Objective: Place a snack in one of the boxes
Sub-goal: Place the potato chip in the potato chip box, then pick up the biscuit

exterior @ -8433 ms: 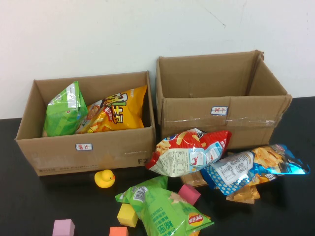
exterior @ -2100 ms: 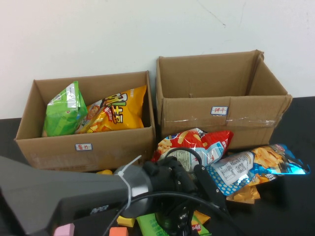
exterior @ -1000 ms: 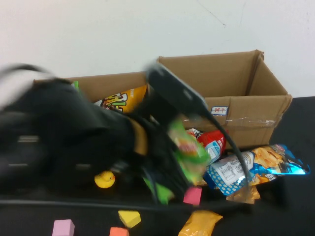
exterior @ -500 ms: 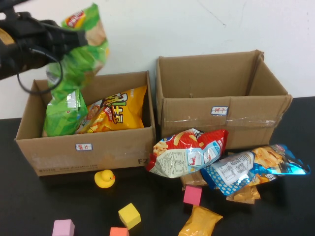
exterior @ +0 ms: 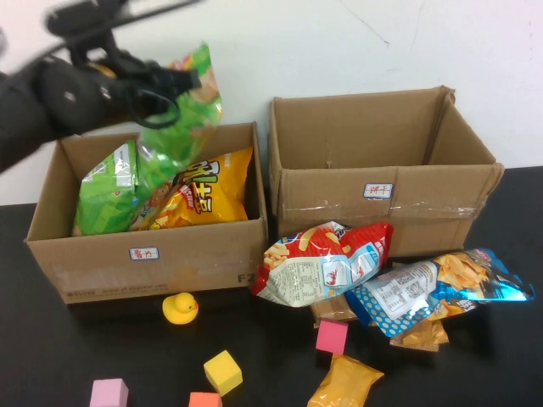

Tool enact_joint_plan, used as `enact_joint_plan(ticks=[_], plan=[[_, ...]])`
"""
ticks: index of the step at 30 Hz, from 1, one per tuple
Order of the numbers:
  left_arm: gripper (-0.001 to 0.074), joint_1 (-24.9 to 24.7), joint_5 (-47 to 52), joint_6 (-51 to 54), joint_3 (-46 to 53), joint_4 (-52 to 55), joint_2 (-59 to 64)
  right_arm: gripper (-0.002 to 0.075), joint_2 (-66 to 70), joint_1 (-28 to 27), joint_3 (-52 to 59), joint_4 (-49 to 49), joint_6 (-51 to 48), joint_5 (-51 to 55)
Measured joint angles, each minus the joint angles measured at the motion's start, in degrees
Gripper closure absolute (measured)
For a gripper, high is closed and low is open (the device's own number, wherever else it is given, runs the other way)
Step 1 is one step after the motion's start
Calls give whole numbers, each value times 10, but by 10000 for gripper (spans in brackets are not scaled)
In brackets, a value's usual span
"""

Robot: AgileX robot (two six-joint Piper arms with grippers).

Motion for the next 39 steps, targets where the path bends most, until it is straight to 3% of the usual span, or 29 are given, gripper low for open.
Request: enact_joint_plan(ticks=[9,12,20,27,30,32,37,39], plan=[[734,19,36,-12,-28,-39,132,727,0,0,0,0,0,0],[702,30,69,-8,-29,-45,143,727,0,0,0,0,0,0],[295,52,123,55,-28,-41,105,727,0,0,0,0,0,0],[234,55,163,142,-27,-33,-24,727,0,0,0,0,0,0],[245,55,173,167,-11,-27,-83,727,0,0,0,5,0,0],[300,55,171,175,15,-20,-129,727,0,0,0,29,0,0],[610,55,136,181,120,-15,-251,727,0,0,0,178,1,-3],[672,55,126,183,167,-15,-294,727,0,0,1,265,2,-4]])
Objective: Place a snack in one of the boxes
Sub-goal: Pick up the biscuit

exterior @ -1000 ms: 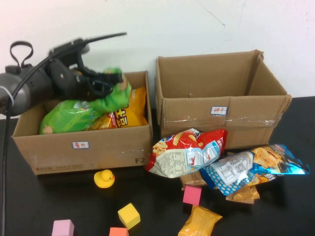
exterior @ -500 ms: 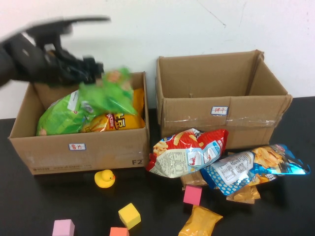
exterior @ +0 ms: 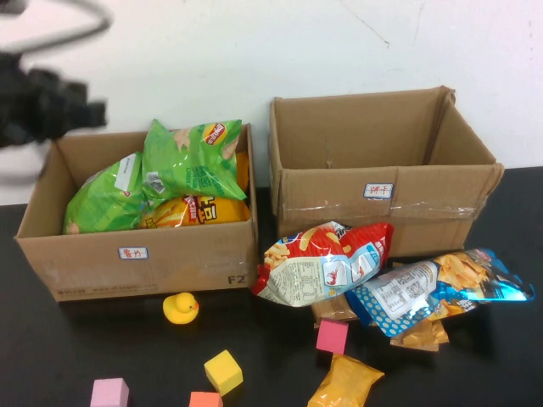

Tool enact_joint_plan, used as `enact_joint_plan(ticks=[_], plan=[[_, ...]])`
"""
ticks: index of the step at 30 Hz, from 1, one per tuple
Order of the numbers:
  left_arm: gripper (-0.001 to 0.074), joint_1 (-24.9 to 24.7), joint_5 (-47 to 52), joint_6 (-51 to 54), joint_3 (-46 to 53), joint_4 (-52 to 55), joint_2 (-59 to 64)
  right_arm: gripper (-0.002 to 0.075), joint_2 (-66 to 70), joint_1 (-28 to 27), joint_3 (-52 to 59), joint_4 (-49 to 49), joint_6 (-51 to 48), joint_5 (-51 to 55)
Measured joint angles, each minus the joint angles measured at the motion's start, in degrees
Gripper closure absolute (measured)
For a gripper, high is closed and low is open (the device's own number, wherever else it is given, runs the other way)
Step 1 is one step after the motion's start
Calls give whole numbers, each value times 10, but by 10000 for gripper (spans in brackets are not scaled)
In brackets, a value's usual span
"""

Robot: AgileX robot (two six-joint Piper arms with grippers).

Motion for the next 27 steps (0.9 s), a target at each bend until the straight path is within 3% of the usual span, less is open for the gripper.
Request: enact_joint_plan(ticks=[4,7,12,18,22,27], plan=[[724,0,-6,1,96,0,-108,727,0,0,0,218,1,-4],[731,0,-6,1,167,0,-198,727,0,0,0,280,-9,-10],[735,0,-4,10,280,0,-329,727,0,0,0,298,-68,-15],[736,0,31,4,376,35,-518,727,0,0,-18,330,-245,9],[736,0,84,-80,406,98,-601,727,38,0,-106,321,-375,63],[736,0,147,-234,417,226,-660,727,193,0,-249,230,-498,185]])
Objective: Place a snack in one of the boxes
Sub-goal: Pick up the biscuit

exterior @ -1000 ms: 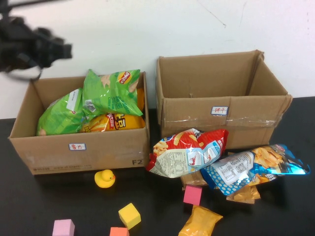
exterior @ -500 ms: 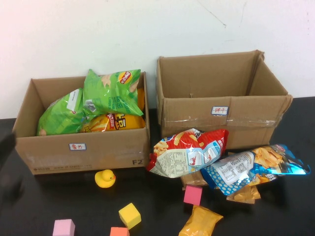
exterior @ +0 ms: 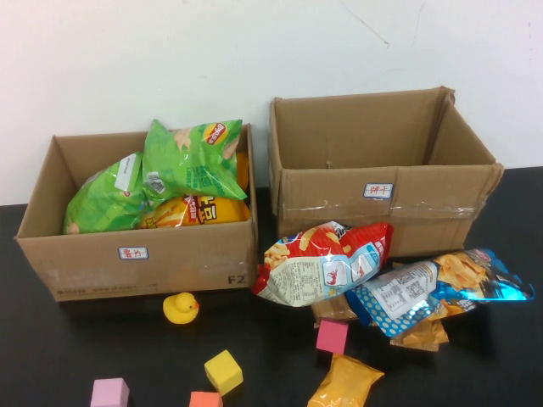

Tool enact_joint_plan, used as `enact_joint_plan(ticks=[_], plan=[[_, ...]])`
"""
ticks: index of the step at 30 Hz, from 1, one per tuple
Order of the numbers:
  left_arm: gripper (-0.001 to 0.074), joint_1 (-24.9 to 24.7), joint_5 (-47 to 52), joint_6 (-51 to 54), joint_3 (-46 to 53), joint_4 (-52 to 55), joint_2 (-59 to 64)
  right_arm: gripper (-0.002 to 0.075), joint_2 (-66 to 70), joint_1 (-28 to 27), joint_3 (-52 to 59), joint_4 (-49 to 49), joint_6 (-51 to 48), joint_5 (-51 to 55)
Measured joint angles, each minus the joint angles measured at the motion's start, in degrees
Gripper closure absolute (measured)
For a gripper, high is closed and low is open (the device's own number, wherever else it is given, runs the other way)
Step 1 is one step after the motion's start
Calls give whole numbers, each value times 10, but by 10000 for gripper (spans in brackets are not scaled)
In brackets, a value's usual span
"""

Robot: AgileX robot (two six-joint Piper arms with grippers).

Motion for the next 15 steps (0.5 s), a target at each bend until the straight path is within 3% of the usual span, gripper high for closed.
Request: enact_joint_plan(ticks=[6,10,15], plan=[[736,0,45,-38,0,33,-11,727,199,0,-155,-62,-138,164],[736,0,48,-40,0,34,-11,727,292,5,-215,-65,-182,219],[736,0,49,-40,0,36,-11,727,385,65,-263,-82,-205,237]])
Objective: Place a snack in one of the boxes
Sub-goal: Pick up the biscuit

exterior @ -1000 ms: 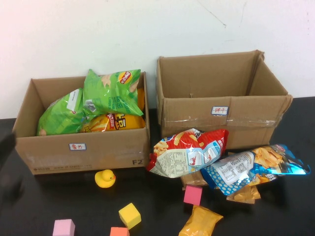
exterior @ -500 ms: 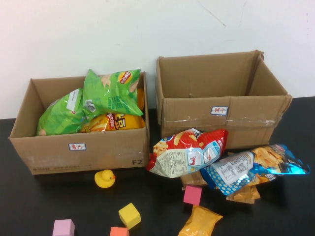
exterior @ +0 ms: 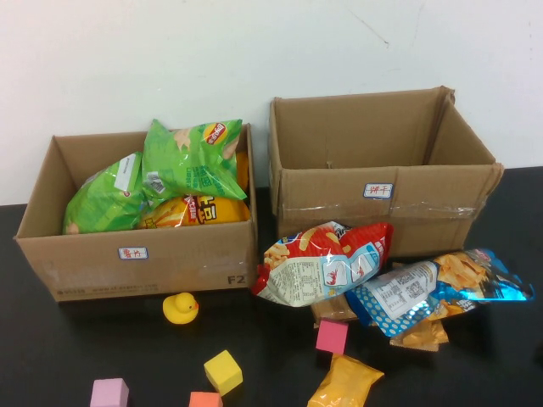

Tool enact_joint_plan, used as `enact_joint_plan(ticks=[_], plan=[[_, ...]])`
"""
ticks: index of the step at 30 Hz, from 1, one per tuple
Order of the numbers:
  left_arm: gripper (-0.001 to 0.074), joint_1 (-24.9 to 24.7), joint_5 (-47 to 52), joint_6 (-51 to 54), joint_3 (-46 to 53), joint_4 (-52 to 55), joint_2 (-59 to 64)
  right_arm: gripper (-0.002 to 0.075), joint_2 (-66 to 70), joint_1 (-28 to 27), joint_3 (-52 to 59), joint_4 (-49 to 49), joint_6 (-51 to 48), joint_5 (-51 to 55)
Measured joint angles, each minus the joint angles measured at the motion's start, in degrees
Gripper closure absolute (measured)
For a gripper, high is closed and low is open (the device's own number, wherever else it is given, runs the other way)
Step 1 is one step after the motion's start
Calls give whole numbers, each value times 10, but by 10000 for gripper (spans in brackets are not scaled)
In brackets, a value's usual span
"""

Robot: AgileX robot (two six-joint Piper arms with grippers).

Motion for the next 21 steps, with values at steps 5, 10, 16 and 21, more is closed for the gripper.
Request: enact_joint_plan(ticks=[5,10,16,21], plan=[[736,0,-1,0,3,0,0,727,77,106,-33,-91,33,0],[736,0,-1,0,6,0,0,727,154,207,-53,-224,166,0],[736,0,-1,1,6,0,0,727,219,253,-57,-308,310,-8],[736,0,-1,1,6,0,0,706,252,254,-57,-312,362,-47]])
